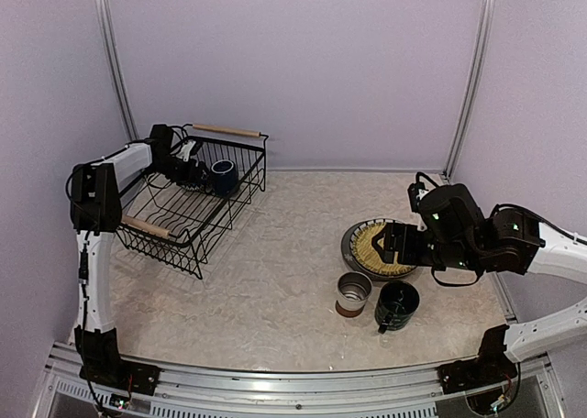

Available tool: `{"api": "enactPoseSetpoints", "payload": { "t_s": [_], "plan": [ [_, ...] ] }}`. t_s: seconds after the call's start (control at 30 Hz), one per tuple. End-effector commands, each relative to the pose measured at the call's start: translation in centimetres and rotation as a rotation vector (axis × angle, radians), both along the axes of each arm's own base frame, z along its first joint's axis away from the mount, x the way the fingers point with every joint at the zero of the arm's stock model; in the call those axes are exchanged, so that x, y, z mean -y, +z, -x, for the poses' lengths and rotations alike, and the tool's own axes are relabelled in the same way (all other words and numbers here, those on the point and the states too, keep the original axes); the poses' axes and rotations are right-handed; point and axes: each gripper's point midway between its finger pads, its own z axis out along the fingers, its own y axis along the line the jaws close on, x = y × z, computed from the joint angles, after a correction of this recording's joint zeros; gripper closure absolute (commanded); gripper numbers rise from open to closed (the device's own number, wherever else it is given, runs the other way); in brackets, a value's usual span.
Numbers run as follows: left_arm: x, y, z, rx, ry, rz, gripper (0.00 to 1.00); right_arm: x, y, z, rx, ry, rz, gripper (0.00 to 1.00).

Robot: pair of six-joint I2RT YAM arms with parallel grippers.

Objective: Unload the mixed dishes from the dish rack
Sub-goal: Grab the cup from the dish rack.

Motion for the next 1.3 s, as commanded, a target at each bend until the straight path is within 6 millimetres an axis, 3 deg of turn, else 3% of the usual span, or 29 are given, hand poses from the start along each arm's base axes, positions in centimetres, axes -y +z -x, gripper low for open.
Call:
{"api": "enactPoseSetpoints", "payload": {
  "t_s": [0.0, 0.23, 0.57, 0.67, 1.1, 1.17, 1.27],
  "plan": [
    [0.6, -0.1, 0.0, 0.004, -0.044, -0.024, 0.28, -0.4, 1.1, -0.1, 0.021, 0.001, -0.021, 0.14],
    [0.7, -0.5, -0.4, -0.02, -0.037, -0.041, 0.29, -0.7, 1.2, -0.4, 0.026, 0.001, -0.014, 0.14],
    [1.7, -0.7, 0.4, -0.052, -0.115, 0.005, 0.46, -0.9, 1.3, -0.5, 0.023, 0.0, -0.017, 0.14],
    [1.8, -0.7, 0.8, -0.063, -0.119, 0.011, 0.47, -0.7, 1.2, -0.4, 0.024, -0.006, -0.022, 0.14],
    [3.1, -2.5, 3.0, -0.122, -0.155, -0.039, 0.68, -1.2, 1.3, -0.7, 0.033, 0.001, -0.019, 0.13],
    [2.9, -2.6, 2.7, -0.1, -0.134, -0.075, 0.68, -1.2, 1.1, -0.7, 0.031, 0.0, -0.019, 0.13],
    [2.4, -3.1, 1.8, -0.068, -0.09, -0.159, 0.56, -1.2, 1.1, -0.7, 0.03, -0.001, -0.023, 0.13]
  ]
}}
